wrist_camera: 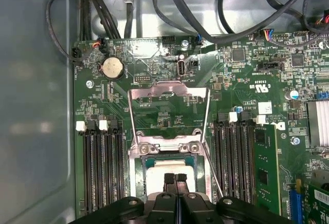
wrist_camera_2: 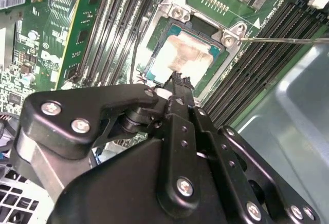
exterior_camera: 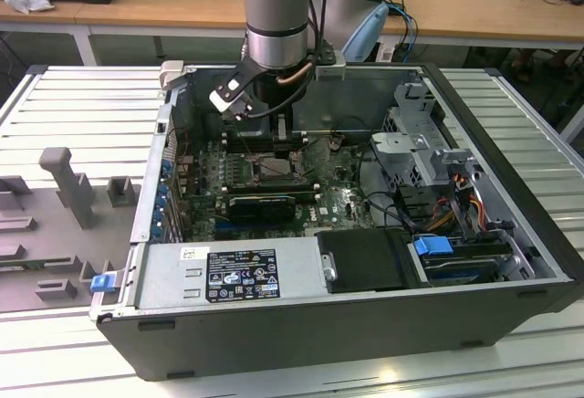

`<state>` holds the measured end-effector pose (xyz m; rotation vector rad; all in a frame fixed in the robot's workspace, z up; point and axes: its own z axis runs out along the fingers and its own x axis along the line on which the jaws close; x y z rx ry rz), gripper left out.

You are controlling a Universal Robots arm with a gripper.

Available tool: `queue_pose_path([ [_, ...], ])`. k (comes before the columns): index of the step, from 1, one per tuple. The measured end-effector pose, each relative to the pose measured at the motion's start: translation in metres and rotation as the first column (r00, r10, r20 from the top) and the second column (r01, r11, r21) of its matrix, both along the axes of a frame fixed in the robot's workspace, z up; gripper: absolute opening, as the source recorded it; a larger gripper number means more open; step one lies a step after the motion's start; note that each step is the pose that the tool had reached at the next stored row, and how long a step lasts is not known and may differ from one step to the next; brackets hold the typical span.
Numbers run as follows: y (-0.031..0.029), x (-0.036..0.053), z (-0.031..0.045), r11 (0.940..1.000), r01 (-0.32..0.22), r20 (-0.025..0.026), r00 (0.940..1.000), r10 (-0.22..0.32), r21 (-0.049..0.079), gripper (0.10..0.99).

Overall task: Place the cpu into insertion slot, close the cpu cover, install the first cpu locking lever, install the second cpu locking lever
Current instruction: 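Close the cpu cover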

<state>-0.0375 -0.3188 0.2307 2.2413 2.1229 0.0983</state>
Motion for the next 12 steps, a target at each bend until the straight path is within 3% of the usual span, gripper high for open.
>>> queue_pose_path([
  [5, 0.0001, 0.0001, 0.0017, 1.0, 0.0, 0.0, 1.0, 0.0, 0.0, 0.106],
  [12, 0.0001, 0.0001, 0.0096, 1.0, 0.0, 0.0, 1.0, 0.0, 0.0, 0.106],
])
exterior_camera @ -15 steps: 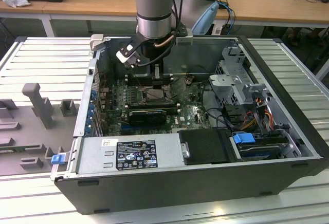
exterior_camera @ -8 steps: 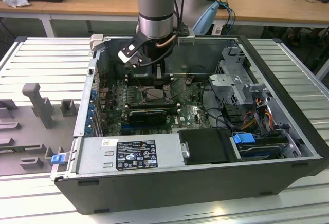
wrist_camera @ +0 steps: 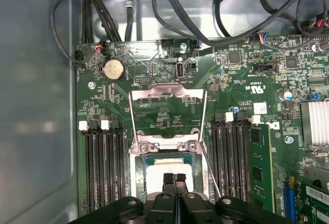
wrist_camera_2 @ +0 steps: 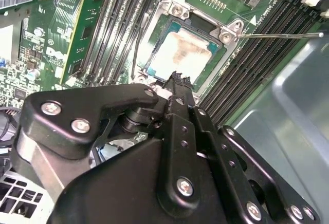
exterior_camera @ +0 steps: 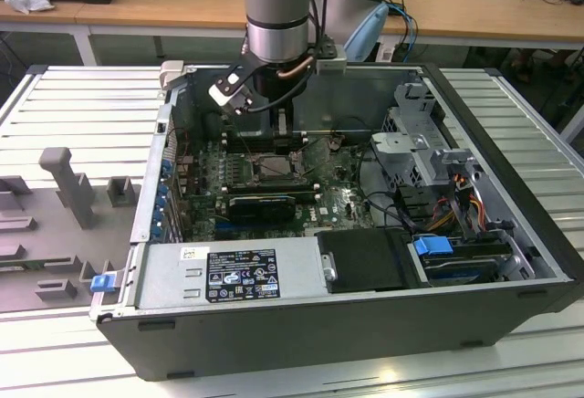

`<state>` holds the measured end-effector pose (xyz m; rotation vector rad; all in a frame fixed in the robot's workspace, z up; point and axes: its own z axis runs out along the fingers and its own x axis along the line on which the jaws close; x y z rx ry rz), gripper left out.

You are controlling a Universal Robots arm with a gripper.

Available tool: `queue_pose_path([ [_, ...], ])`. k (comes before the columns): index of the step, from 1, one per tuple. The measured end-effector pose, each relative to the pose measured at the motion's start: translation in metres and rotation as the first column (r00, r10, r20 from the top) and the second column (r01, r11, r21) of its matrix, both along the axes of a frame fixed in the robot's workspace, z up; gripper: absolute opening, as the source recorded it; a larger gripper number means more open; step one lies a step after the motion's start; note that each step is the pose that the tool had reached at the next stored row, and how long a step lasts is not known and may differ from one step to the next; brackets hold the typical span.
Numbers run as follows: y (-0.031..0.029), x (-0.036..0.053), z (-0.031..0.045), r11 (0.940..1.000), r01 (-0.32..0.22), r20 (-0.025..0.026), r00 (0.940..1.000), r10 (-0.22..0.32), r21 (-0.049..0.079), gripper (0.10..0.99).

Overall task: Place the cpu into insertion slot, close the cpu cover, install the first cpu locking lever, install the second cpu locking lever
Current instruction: 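Close the cpu cover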

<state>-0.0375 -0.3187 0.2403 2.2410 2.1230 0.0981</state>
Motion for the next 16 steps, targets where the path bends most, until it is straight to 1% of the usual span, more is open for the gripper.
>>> queue_pose_path([
  [6, 0.0, 0.0, 0.0047, 1.0, 0.0, 0.0, 1.0, 0.0, 0.0, 0.106],
  [16, 0.0001, 0.0, 0.0086, 1.0, 0.0, 0.0, 1.0, 0.0, -0.001, 0.106],
])
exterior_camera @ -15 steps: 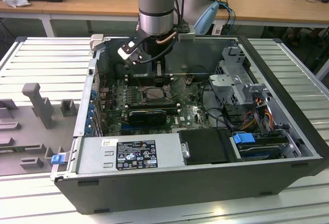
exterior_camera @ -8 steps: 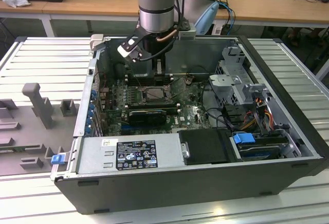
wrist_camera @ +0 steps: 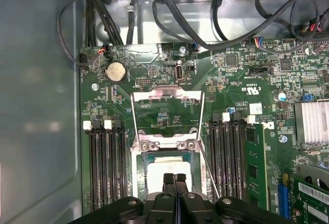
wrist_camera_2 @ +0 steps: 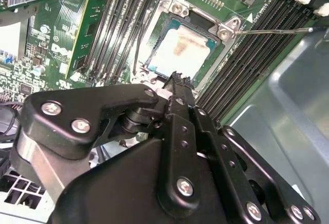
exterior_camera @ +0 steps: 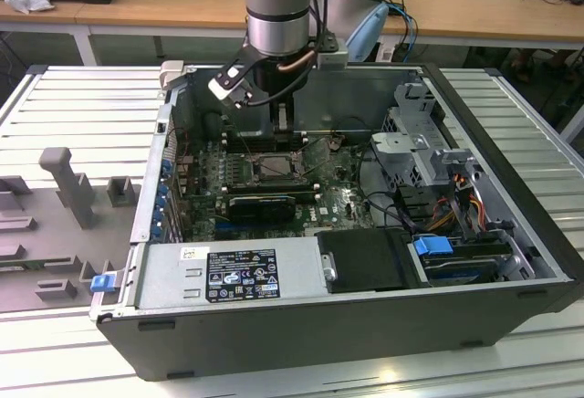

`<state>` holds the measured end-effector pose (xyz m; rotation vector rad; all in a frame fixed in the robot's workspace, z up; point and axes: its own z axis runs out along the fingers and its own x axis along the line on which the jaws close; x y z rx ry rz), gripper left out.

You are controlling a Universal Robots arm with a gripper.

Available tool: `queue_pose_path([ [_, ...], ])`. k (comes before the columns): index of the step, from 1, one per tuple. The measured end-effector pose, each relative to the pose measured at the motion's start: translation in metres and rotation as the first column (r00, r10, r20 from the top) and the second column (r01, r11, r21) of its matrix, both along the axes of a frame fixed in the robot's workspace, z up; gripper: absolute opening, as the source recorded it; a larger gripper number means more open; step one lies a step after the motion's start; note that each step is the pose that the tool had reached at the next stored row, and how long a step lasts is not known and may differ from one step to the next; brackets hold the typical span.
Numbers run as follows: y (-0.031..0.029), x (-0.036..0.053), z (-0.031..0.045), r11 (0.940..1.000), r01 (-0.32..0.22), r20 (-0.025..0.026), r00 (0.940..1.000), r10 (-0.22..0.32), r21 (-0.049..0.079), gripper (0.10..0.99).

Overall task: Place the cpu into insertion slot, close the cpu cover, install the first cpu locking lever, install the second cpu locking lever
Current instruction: 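Close the cpu cover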

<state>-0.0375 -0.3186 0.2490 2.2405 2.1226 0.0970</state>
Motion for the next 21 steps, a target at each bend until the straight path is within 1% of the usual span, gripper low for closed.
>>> queue_pose_path([
  [6, 0.0001, 0.0, 0.0039, 1.0, 0.0, -0.0001, 1.0, 0.0, -0.001, 0.106],
  [9, 0.0002, 0.0, 0.013, 1.0, 0.0, 0.0, 1.0, 0.0, 0.0, 0.106],
  [14, 0.0004, 0.0, 0.0198, 1.0, 0.0, 0.0, 1.0, 0.0, -0.001, 0.106],
  [15, 0.0006, 0.0, 0.0228, 1.0, 0.0, -0.0001, 1.0, 0.0, -0.001, 0.106],
  [16, 0.0008, 0.0, 0.0274, 1.0, 0.0, -0.0001, 1.0, 0.0, -0.001, 0.106],
  [18, 0.0009, 0.0001, 0.0298, 1.0, 0.0, -0.0001, 1.0, 0.0, -0.002, 0.106],
  [21, 0.0009, 0.011, 0.0294, 1.0, 0.0, 0.0, 1.0, 0.0, -0.002, 0.106],
])
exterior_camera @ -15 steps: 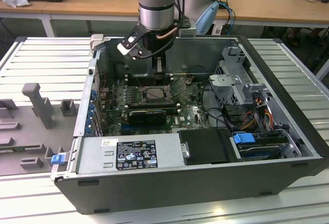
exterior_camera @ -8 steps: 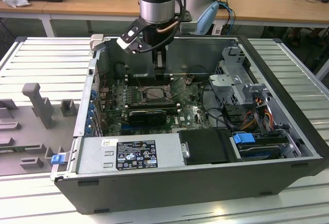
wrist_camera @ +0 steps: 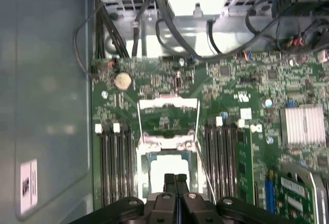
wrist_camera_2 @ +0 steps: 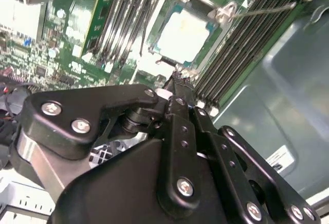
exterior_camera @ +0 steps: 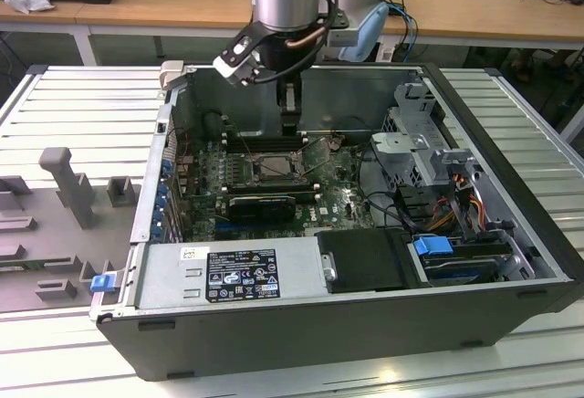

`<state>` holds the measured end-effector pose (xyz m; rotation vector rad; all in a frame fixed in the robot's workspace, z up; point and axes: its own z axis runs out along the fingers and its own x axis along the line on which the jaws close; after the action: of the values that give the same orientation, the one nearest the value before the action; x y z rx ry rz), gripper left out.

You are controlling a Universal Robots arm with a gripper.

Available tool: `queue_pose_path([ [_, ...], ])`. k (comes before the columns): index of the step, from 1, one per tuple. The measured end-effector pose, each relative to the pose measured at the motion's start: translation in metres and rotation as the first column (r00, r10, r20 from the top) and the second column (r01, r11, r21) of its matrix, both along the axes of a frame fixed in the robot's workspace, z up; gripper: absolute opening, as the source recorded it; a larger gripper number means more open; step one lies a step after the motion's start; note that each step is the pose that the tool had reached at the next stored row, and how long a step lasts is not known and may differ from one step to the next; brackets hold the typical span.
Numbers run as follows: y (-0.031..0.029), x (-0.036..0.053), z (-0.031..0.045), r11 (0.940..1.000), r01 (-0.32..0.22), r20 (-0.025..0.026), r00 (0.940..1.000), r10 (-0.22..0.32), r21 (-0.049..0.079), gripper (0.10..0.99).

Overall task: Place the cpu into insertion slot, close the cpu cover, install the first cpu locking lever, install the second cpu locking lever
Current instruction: 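Close the cpu cover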

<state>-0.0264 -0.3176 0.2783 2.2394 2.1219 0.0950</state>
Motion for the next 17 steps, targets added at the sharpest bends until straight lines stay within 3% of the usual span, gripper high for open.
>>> queue_pose_path([
  [4, 0.0, 0.0113, -0.0016, 1.0, 0.0, 0.0, 1.0, 0.0, 0.0, 0.106],
  [13, 0.0, 0.028, -0.0058, 1.0, 0.0, 0.0, 1.0, 0.0, 0.0, 0.106],
  [17, 0.0, 0.046, -0.0102, 1.0, 0.0, -0.0014, 1.0, 0.0, 0.0, 0.106],
])
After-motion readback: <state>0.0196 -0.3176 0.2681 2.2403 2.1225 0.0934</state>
